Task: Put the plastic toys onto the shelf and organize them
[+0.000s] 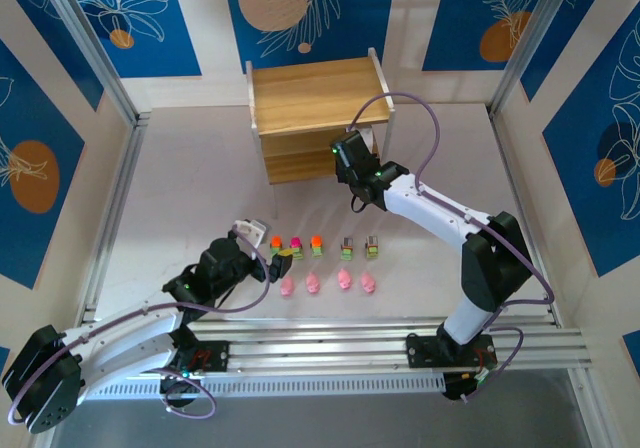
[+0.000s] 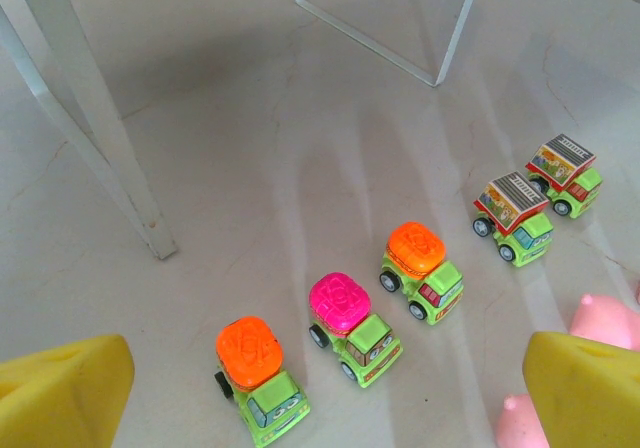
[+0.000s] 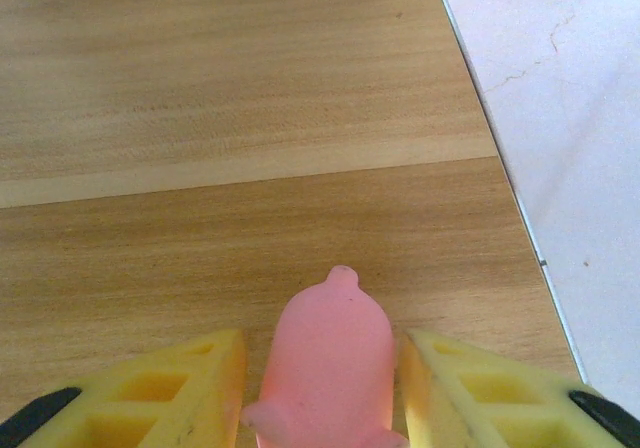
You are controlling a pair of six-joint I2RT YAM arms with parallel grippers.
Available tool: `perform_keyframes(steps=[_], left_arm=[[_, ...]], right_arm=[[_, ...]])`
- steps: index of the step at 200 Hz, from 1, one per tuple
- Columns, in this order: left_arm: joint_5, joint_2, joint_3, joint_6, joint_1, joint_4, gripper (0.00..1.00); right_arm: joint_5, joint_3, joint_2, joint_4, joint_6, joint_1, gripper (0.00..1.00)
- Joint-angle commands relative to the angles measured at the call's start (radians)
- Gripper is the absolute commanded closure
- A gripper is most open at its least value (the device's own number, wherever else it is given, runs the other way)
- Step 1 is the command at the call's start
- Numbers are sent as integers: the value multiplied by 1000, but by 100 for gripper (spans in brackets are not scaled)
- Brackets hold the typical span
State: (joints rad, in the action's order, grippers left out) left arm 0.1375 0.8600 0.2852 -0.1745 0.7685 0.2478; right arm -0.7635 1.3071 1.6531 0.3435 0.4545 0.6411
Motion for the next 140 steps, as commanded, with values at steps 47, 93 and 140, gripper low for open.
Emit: perform_keyframes(steps=[47,93,140], left_arm=[[-18,4,20,8,-11,25,0],[-18,4,20,7,-10,24,0],[-16,2,20,7,-10,21,0]], right_arm=[[-30,-27,-62,-17,12,17,51],[-31,-55,-85,-17,20,28,50],[-36,-63,-88,-5,24,29,51]])
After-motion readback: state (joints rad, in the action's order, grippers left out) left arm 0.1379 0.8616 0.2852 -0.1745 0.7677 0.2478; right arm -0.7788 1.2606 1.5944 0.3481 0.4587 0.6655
